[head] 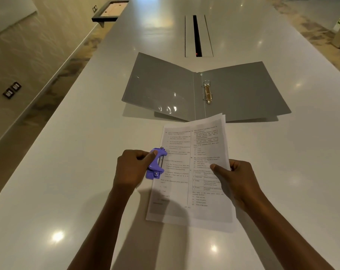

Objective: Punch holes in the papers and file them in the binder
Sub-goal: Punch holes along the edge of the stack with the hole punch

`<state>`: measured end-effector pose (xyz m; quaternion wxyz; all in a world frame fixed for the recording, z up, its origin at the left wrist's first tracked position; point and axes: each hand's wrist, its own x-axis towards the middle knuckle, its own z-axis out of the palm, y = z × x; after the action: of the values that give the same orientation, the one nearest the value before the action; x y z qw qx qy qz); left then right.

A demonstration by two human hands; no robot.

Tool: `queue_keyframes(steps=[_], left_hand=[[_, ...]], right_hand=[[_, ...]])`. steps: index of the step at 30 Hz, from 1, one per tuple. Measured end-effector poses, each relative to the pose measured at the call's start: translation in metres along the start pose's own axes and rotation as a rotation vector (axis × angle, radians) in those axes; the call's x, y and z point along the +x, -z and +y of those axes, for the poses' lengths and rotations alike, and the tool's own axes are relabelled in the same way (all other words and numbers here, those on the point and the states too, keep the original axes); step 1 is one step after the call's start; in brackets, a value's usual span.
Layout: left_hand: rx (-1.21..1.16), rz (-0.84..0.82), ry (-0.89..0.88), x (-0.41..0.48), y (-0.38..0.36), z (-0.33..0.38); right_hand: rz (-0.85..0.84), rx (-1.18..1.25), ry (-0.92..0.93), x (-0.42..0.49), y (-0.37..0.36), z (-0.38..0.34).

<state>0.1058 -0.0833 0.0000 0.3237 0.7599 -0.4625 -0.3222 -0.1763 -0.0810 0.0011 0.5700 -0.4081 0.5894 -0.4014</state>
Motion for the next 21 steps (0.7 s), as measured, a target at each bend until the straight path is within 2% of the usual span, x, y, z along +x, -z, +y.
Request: queue_keyframes(steps=[8, 21], left_hand=[[-0.003, -0.005, 0.037, -0.017, -0.003, -0.004], [0.032, 0.008, 0.012, -0.031, -0.007, -0.005]], right_hand=[[-0.023, 0.077, -0.101, -0.004, 0.014, 0.007], [-0.018, 0.061, -0.117, -0.008, 0.019, 0.006]])
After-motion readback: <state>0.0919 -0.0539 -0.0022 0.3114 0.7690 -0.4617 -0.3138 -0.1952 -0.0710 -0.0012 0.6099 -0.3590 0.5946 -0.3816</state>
